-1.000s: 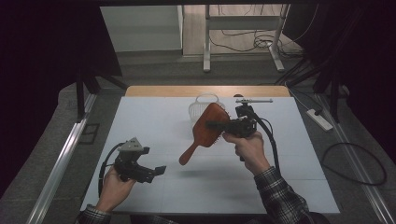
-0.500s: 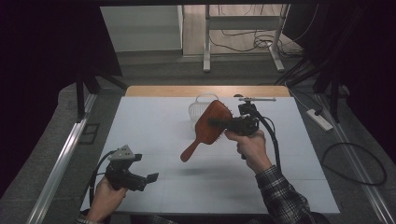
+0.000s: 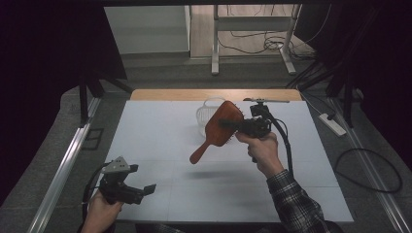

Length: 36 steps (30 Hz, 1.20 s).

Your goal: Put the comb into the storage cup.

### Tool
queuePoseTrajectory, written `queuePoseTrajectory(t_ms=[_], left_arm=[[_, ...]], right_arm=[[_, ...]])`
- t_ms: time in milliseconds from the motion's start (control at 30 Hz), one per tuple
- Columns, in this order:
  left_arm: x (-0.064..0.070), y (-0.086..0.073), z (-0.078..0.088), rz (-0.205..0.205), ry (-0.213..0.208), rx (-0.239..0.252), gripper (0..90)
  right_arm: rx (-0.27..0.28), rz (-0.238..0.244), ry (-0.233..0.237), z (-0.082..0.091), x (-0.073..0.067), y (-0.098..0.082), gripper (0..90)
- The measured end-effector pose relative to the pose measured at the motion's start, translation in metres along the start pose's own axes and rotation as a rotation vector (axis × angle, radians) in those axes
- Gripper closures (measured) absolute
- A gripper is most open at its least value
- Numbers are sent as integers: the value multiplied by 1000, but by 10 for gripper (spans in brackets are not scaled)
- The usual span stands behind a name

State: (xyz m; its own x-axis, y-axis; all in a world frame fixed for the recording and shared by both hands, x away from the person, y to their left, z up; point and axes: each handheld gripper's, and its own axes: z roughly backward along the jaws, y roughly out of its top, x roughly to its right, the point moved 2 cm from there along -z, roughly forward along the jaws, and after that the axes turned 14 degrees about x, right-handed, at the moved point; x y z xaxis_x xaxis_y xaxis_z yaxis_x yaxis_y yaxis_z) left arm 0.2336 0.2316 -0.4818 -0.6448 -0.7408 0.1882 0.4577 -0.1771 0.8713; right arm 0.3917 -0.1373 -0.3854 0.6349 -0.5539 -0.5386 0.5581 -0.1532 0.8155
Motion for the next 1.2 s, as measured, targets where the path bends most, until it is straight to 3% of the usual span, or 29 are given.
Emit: queuePoseTrajectory(t_ms=[433,767,900,1200], left_arm=[[-1,-9,11,-9,41,-26,0],[0,-10,13,-16,44,-23,0],[3,-10,14,-44,42,-31,0],[3,-10,14,-28,41,-31,0]], right_arm=[[35,-3,-25,0,5,13,571],[60,-1,-52,-2,9,25,571],[70,4,-63,-3,10,33,570],[91,-8,-80,-7,14,48,570]])
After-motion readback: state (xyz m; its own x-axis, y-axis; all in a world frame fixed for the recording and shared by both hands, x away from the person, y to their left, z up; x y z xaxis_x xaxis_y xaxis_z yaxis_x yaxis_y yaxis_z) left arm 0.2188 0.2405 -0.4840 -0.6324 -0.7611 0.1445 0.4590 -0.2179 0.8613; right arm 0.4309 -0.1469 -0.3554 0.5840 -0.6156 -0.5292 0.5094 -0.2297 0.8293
